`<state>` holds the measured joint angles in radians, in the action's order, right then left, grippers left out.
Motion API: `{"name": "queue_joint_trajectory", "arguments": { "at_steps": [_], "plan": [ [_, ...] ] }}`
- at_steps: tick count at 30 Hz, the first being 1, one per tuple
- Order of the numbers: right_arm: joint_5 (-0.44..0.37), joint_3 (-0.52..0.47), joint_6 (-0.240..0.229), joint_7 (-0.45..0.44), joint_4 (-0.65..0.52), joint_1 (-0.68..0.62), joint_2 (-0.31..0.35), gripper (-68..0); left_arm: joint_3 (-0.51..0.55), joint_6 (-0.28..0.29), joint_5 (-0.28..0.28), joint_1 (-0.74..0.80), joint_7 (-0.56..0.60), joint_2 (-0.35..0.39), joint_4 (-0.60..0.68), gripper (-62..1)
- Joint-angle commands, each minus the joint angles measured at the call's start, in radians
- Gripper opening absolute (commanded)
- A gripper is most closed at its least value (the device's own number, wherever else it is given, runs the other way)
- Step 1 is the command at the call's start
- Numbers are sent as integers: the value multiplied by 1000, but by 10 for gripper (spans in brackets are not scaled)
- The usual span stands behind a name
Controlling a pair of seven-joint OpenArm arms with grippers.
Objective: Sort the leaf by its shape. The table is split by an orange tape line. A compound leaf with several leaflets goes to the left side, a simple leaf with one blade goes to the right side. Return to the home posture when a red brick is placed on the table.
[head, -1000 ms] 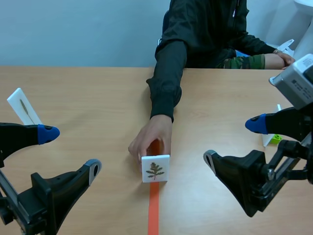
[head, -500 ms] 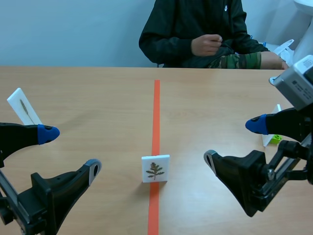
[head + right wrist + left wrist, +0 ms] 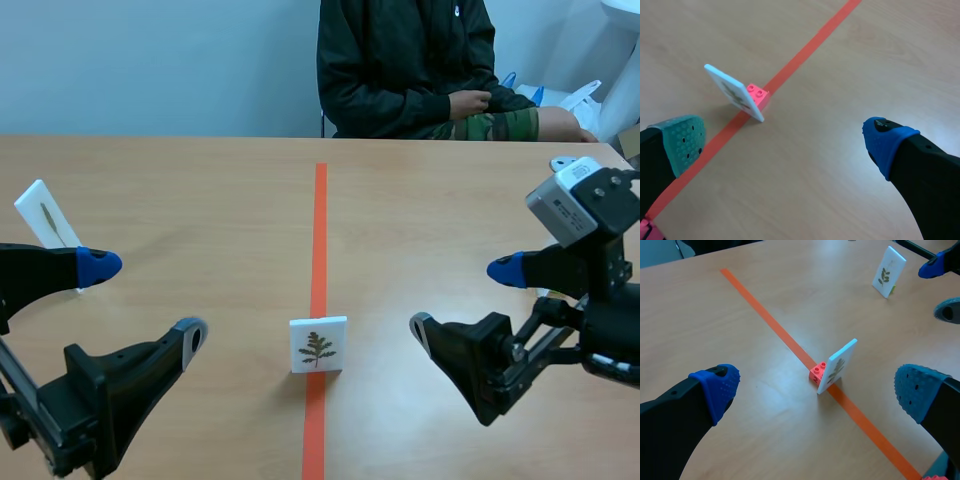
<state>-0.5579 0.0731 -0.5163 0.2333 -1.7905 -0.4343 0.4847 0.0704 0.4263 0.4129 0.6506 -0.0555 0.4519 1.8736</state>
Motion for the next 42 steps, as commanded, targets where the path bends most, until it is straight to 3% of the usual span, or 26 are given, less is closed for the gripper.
{"name": "queue_joint_trajectory", "arguments": {
  "at_steps": [1, 5, 10, 14, 24, 29, 36, 42],
  "plan": [
    [10, 18, -10, -24, 20, 42, 2, -22, 5, 5, 13, 0, 14, 0, 6, 14],
    [92, 86, -32, -73, 105, 112, 2, -22, 5, 5, 13, 0, 14, 0, 6, 14],
    [183, 192, -34, -196, 211, 187, -5, -22, 5, 5, 13, -3, 14, -3, 6, 14],
    [307, 260, -33, -271, 304, 235, -40, -22, 5, 5, 12, -3, 14, -3, 6, 14],
    [511, 413, -18, -500, 508, 355, -106, -23, 5, 5, 12, -3, 13, -2, 6, 14],
    [585, 453, 44, -564, 562, 391, -133, -23, 5, 5, 12, -3, 13, -3, 6, 14],
    [639, 489, 66, -612, 636, 421, -191, -23, 5, 5, 12, -3, 13, -3, 6, 14],
    [667, 530, 146, -641, 701, 420, -232, -47, 5, 5, 12, -3, 13, -2, 6, 14]
  ]
}}
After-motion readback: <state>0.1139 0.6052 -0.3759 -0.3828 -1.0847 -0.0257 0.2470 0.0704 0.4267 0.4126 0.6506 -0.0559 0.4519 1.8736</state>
